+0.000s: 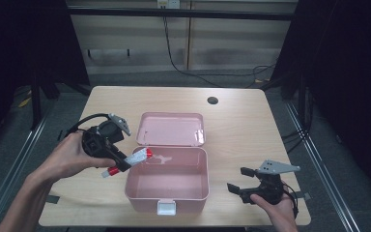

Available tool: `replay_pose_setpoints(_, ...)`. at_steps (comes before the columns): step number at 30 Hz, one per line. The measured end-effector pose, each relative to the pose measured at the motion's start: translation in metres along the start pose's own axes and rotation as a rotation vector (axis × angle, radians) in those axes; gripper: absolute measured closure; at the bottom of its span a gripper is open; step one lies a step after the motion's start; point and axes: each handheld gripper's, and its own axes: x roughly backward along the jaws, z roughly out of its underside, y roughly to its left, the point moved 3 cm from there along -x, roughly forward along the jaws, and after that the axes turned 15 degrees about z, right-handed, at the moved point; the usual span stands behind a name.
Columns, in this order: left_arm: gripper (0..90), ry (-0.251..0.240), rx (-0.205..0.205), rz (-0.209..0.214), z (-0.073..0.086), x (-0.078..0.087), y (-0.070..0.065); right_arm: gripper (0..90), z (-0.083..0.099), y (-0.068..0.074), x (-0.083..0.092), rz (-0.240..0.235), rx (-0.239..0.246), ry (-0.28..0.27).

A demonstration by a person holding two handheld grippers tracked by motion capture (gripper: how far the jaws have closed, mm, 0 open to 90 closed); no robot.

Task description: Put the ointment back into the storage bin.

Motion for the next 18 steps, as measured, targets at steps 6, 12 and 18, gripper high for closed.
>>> replay_pose_setpoints(6, 70.7, 0.017, -0.025, -0.001, -0.011, -0.007, -0.005, 17.4, 0.0, 0.0, 0.0, -0.001, 0.001, 0.001)
replay_pose_setpoints(12, 70.7, 0.028, -0.043, -0.004, -0.018, -0.012, -0.008, 17.4, 0.0, 0.0, 0.0, -0.002, 0.002, 0.0)
replay_pose_setpoints(18, 70.7, 0.045, -0.058, -0.002, -0.026, -0.019, -0.01, 17.5, 0.0, 0.0, 0.0, -0.002, 0.002, -0.001)
